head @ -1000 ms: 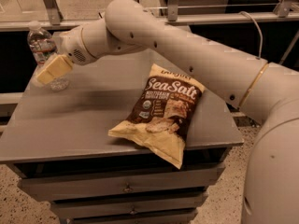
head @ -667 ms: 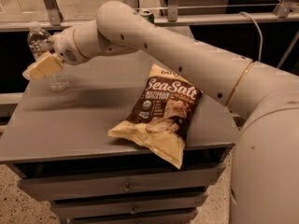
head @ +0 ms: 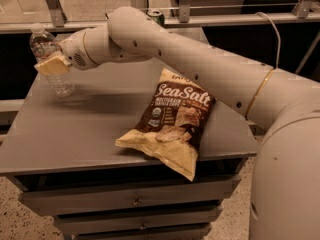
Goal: Move water bottle near brown chip bag
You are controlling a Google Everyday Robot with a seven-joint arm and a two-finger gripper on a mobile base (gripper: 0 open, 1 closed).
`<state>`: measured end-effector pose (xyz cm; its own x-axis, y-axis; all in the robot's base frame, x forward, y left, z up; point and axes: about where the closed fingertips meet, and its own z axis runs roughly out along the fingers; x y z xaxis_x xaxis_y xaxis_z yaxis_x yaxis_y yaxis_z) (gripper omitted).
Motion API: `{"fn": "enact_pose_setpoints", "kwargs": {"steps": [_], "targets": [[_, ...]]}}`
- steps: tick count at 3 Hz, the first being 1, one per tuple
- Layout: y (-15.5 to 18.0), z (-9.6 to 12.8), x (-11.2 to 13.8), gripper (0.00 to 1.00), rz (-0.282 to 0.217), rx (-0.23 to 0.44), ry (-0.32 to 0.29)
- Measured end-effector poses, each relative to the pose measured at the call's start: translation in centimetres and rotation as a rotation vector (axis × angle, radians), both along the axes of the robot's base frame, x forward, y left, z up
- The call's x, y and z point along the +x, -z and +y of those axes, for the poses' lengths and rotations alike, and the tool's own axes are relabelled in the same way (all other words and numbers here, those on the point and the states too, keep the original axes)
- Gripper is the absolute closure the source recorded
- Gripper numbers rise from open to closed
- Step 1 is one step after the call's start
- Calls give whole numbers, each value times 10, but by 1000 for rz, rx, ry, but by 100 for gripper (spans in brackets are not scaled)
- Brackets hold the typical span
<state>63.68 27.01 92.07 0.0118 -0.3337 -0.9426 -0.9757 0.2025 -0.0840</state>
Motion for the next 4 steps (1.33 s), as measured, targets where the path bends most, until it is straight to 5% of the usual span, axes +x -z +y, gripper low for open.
{"fn": "enact_pose_setpoints", "kwargs": {"steps": [1,2,4], "targets": [[-19,-24,4,90,-28,28,34],[-46,-57,0,100,-71,51,49],[-49,-125,-15,100,-57,28,39]]}}
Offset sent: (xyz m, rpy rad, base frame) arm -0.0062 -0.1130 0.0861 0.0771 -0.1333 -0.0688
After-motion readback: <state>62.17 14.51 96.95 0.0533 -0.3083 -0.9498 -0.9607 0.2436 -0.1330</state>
